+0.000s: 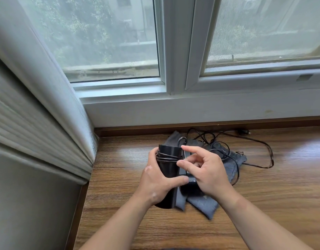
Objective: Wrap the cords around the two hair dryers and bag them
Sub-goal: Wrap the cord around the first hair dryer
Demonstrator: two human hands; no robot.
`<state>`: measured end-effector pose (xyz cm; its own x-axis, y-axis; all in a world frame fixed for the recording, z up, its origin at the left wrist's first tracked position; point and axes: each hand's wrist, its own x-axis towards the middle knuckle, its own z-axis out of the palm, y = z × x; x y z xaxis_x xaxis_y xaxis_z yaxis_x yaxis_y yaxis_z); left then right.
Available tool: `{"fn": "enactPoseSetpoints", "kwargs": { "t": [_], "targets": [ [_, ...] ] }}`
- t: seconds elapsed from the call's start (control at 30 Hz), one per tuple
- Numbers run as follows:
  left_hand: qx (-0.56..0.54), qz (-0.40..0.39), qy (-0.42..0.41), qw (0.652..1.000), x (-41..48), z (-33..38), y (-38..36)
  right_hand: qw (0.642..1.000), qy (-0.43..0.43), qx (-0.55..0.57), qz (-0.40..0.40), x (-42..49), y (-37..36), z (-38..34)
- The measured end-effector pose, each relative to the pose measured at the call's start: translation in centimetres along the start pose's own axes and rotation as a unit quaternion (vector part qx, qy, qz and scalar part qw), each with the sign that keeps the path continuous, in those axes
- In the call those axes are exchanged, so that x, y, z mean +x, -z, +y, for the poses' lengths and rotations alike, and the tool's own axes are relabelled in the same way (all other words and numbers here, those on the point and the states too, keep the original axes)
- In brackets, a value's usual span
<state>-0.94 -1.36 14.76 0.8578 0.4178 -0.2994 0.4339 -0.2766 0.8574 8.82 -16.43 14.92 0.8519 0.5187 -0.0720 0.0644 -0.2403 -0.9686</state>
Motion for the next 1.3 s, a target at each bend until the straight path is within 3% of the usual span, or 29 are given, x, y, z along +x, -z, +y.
{"fn": "enactPoseSetpoints", "kwargs": {
  "t": [0.3, 0.5, 0.67, 0.83, 0.93, 1.03, 1.1, 1.2, 1.3],
  "targets": [
    [-0.035, 0.053, -0.021, 0.998, -0.5, -0.2, -0.2, 0.997, -0.008, 0.035, -0.069, 1.2, 1.1, 1.3],
    [-0.07, 0.047, -0.037, 0.996, -0.6, -0.1, 0.6, 0.998, 0.005, 0.004, -0.066, 1.1, 1.2, 1.8],
    [-0.11, 0.04, -0.034, 0.993, -0.4, -0.4, 0.6, 0.995, -0.059, 0.072, -0.041, 1.7, 1.0, 1.5],
    [-0.132, -0.012, -0.015, 0.991, 0.0, -0.7, 1.2, 0.988, -0.048, 0.062, -0.136, 1.5, 0.9, 0.8],
    [-0.105, -0.022, -0.001, 0.994, 0.1, -0.3, 1.2, 0.994, -0.054, 0.055, -0.076, 1.0, 0.3, 0.8],
    [0.007, 0.02, -0.015, 1.0, -0.4, 0.5, 0.1, 0.995, -0.094, -0.017, 0.033, 0.8, -0.4, 1.8],
    [0.066, 0.035, -0.031, 0.997, -0.9, 0.5, -1.1, 0.992, -0.101, -0.05, 0.063, 0.7, -0.9, 1.9],
    [0.118, 0.052, -0.015, 0.992, -0.9, 0.3, -1.7, 0.991, -0.11, -0.063, 0.05, 0.3, -1.3, 1.8],
    [0.128, 0.038, 0.019, 0.991, -0.3, 0.1, -0.7, 0.993, -0.106, 0.01, -0.048, 0.1, -0.3, 1.6]
  ]
}}
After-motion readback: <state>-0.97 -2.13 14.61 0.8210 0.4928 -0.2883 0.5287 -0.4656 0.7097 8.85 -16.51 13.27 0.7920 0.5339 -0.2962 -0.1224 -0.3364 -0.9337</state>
